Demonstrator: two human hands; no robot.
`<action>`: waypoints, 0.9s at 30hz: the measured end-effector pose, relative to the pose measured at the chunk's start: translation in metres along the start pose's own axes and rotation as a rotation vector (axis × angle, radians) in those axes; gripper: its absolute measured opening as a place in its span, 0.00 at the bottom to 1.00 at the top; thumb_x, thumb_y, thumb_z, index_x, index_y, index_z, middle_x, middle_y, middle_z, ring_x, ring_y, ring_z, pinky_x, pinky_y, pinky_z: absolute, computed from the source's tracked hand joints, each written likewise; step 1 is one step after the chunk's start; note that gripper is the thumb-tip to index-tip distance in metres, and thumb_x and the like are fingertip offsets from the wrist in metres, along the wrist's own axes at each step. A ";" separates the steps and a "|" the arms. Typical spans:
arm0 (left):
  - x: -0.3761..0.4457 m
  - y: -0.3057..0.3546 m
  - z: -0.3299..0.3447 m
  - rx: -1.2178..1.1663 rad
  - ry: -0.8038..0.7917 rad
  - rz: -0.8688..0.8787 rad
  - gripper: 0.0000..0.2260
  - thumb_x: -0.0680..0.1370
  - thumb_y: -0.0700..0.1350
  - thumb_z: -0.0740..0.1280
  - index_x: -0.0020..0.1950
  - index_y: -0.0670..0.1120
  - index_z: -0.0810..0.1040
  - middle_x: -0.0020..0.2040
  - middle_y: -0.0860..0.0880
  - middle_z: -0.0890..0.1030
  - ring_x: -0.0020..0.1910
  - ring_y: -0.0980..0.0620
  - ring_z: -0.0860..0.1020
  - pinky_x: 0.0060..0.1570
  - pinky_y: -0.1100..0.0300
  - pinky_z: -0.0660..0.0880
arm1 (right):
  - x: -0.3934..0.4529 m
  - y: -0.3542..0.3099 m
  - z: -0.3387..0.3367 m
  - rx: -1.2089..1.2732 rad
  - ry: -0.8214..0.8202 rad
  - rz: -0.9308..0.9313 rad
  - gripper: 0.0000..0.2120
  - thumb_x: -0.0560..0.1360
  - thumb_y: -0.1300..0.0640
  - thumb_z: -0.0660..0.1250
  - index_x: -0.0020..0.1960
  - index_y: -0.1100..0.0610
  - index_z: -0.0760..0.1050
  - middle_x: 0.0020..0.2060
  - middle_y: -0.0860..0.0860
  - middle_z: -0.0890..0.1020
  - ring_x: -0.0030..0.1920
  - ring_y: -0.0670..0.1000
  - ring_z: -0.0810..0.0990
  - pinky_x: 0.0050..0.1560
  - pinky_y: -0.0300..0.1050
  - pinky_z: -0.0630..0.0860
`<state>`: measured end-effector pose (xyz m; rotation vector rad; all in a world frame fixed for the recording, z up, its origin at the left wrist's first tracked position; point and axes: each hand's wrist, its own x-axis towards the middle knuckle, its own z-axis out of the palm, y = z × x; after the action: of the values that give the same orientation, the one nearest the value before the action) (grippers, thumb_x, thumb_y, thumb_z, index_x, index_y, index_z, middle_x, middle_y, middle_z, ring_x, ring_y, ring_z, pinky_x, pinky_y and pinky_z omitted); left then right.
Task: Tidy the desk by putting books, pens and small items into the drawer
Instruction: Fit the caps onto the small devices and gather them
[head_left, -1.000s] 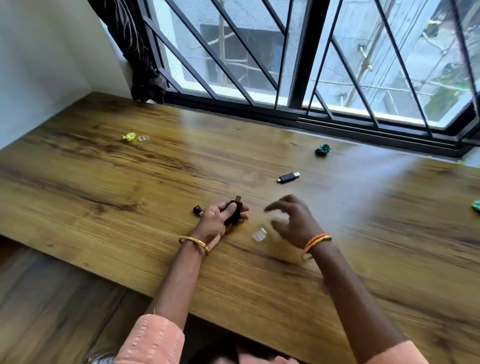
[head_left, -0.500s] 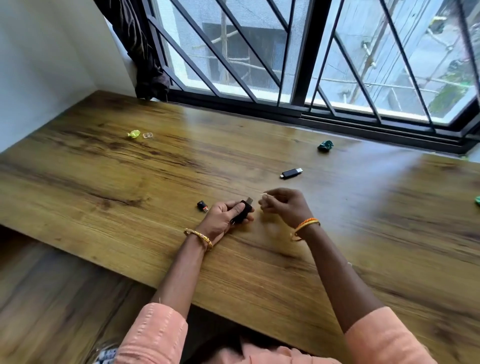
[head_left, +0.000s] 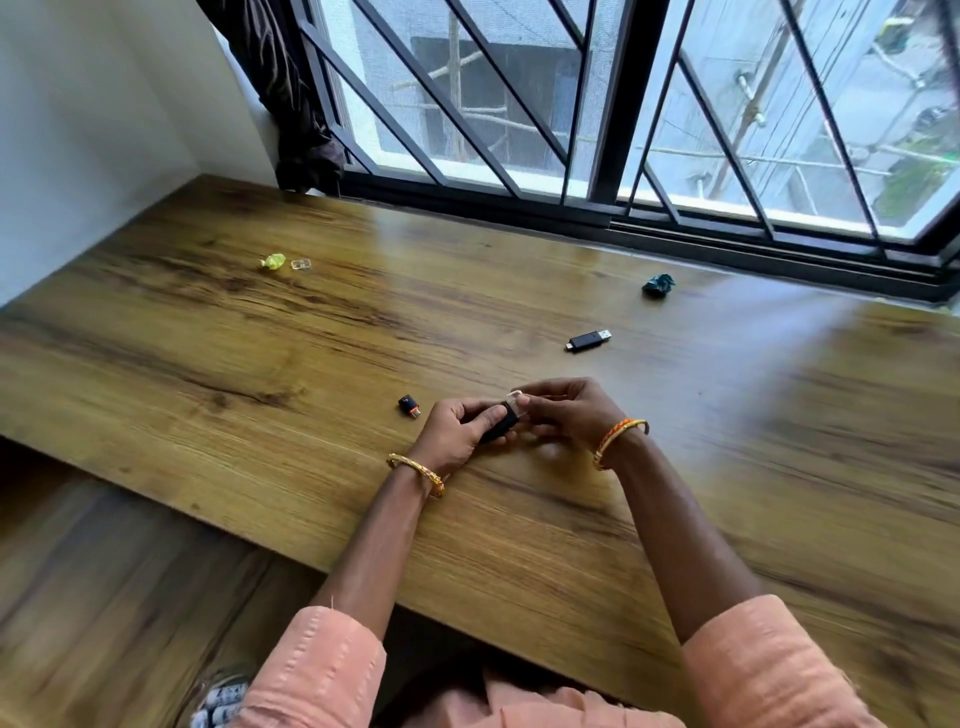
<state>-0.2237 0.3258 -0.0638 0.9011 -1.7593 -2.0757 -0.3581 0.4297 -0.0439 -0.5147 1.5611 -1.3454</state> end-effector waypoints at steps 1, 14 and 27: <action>0.000 -0.001 0.000 0.006 0.011 0.003 0.09 0.78 0.34 0.63 0.57 0.34 0.78 0.42 0.44 0.81 0.32 0.55 0.83 0.35 0.68 0.79 | 0.001 0.000 0.000 -0.014 -0.005 0.003 0.07 0.72 0.63 0.70 0.50 0.61 0.81 0.40 0.57 0.83 0.37 0.48 0.81 0.37 0.38 0.80; -0.002 0.000 0.004 0.062 0.033 0.008 0.10 0.78 0.33 0.63 0.58 0.34 0.77 0.42 0.47 0.81 0.32 0.57 0.82 0.36 0.69 0.79 | 0.003 -0.010 -0.008 0.005 -0.093 0.090 0.07 0.73 0.67 0.67 0.51 0.64 0.79 0.43 0.59 0.81 0.37 0.48 0.82 0.40 0.40 0.82; -0.001 0.002 0.002 0.091 0.023 0.007 0.11 0.77 0.33 0.65 0.58 0.34 0.78 0.44 0.45 0.82 0.33 0.57 0.82 0.37 0.67 0.79 | -0.001 -0.001 -0.002 -0.113 -0.004 0.048 0.08 0.71 0.62 0.71 0.50 0.61 0.81 0.40 0.59 0.83 0.37 0.54 0.79 0.36 0.42 0.80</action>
<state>-0.2248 0.3272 -0.0615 0.9381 -1.8550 -1.9869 -0.3597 0.4315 -0.0421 -0.5453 1.6425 -1.2249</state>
